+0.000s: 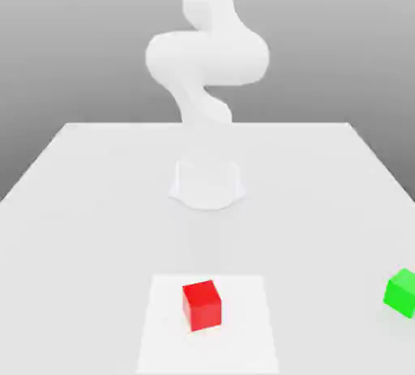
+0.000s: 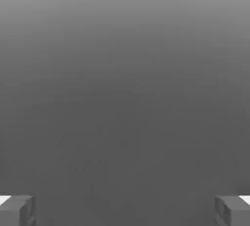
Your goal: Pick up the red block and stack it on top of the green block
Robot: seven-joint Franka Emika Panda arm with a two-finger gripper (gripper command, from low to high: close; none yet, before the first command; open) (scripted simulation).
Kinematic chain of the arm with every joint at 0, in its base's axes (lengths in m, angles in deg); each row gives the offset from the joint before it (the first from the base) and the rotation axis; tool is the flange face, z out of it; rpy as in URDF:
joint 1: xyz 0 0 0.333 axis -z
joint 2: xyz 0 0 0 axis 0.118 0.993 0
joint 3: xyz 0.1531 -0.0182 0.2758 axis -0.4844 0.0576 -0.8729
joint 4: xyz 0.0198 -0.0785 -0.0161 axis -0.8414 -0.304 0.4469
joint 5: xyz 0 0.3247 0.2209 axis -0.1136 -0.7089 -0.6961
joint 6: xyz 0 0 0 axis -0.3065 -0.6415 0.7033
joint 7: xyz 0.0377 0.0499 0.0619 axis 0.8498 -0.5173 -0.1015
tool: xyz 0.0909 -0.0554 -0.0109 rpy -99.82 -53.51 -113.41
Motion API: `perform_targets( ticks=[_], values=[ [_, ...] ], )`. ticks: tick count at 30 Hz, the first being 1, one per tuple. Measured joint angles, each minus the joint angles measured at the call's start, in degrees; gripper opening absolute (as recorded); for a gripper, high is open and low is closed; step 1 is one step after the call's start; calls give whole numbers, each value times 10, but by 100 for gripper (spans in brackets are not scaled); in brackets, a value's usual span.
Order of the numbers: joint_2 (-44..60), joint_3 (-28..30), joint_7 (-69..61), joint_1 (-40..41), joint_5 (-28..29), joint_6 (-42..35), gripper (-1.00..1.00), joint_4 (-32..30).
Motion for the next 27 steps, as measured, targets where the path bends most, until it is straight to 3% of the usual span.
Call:
perform_targets(
  ticks=[19, 26, 27],
  values=[
    [400, 35, -170, -23, -4, 225, 0, -205],
    [546, 18, -203, -10, -32, 340, 0, -204],
    [559, 15, -204, -8, -33, 351, -100, -202]
  ],
)
